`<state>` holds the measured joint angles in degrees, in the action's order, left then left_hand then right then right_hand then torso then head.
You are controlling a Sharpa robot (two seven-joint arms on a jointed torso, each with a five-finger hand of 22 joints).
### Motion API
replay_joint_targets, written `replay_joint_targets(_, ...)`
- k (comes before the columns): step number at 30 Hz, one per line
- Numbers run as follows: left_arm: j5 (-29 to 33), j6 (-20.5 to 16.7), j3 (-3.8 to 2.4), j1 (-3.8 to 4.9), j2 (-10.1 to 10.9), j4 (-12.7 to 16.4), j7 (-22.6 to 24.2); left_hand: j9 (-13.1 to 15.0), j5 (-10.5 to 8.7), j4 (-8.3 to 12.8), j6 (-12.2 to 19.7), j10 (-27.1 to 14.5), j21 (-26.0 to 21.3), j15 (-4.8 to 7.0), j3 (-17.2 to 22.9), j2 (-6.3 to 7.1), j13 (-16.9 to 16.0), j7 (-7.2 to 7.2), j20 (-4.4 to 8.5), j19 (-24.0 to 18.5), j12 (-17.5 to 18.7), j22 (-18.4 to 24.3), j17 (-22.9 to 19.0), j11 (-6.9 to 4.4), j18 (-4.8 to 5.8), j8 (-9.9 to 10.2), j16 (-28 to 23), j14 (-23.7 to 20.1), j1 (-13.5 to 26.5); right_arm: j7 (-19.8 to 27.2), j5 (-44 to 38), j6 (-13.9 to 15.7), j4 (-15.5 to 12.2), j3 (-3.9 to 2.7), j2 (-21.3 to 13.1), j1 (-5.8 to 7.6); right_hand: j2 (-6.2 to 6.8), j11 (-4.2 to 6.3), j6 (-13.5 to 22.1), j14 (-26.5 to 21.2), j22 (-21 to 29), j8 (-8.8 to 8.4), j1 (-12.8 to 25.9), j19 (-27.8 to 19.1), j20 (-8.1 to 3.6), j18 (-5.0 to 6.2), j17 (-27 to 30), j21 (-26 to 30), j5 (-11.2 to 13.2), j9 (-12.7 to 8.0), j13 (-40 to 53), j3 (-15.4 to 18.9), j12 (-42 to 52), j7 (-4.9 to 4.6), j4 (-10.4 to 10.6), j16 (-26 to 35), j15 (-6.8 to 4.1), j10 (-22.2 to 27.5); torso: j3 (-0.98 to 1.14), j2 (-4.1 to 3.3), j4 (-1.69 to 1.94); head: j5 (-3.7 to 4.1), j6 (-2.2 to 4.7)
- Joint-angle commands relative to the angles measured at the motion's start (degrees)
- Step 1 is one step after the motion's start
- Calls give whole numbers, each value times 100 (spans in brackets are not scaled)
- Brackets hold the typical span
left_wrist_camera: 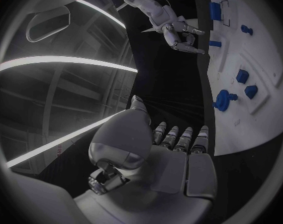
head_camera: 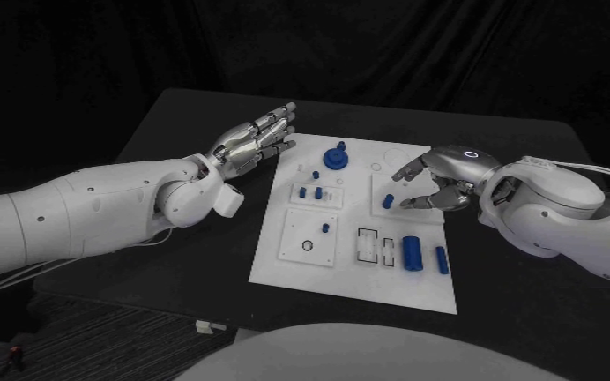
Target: Assemble the parts on the task board
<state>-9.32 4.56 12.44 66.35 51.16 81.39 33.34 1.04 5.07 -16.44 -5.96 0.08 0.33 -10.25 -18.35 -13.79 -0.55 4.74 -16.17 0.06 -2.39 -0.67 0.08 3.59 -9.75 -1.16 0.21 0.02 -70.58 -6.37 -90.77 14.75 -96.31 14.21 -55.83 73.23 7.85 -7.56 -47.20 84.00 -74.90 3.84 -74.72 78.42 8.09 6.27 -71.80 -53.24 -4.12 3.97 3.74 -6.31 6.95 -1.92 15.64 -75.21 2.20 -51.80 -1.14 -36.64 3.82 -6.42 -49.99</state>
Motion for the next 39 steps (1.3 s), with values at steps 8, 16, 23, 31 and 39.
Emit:
replay_joint_targets(8, 31, -51, -5, -26, -31, -12, 128, 4, 838, 47, -41, -2, -12, 78, 253, -33, -6, -11, -5, 15, -59, -2, -8, 25, -50, 2, -21, -2, -483, 52, -157, 9, 213, -1, 85, -176, -183, 113, -221, 22, -674, 49, -481, 27, -69, 6, 24, -28, -151, 15, 44, -60, 299, -100, -256, 1, -63, -363, 15, -5, 22, 52, -1)
replay_joint_targets(16, 31, -53, -5, -33, -26, -14, 129, 8, 1086, 72, -66, -4, -12, 76, 315, -45, -6, -45, -6, 15, -64, 1, -8, 35, -50, -3, -21, -2, -623, 212, -162, 141, 310, -1, 235, -270, -249, 141, -195, 30, -680, 6, -607, 44, -81, 1, 30, -60, -232, -3, 52, -42, 414, -282, -437, -7, -80, -591, 11, 0, 27, 21, -1)
replay_joint_targets(23, 31, -265, -5, -39, -33, -27, 197, 22, 449, -40, -165, 12, -8, 71, 104, 26, -17, -88, -25, 19, -120, -6, -8, 79, -47, -25, -21, -2, -288, 278, -163, 173, 379, -1, 352, -307, -312, 164, -226, 39, -685, 19, -712, 60, -101, -2, 35, -83, -412, 2, 42, -60, 442, -428, -565, -12, -101, -688, 10, -5, 30, 16, -1)
replay_joint_targets(31, 31, -335, -5, -54, -52, -49, 237, 24, 553, -19, -200, 21, -12, 131, 112, 16, -20, -128, 55, 15, -141, 7, -8, 89, -52, -31, -21, -2, -268, 369, -163, 181, 448, -2, 498, -317, -343, 185, -271, 55, -699, 28, -734, 87, -118, -12, 20, -145, -531, 5, 34, -66, 455, -579, -614, -30, -119, -768, 10, -10, 31, 16, -1)
replay_joint_targets(39, 31, -277, -5, -83, -61, -63, 217, 26, 571, -29, -214, 15, -11, 112, 146, -47, -17, -151, 47, 16, -126, 5, -8, 99, -50, -33, -21, -2, -281, 404, -163, 148, 495, -2, 577, -327, -408, 206, -567, 58, -700, 137, -845, 95, -136, -13, 38, -152, -589, 54, 18, -159, 442, -668, -699, -21, -138, -879, 5, -9, 27, 6, -1)
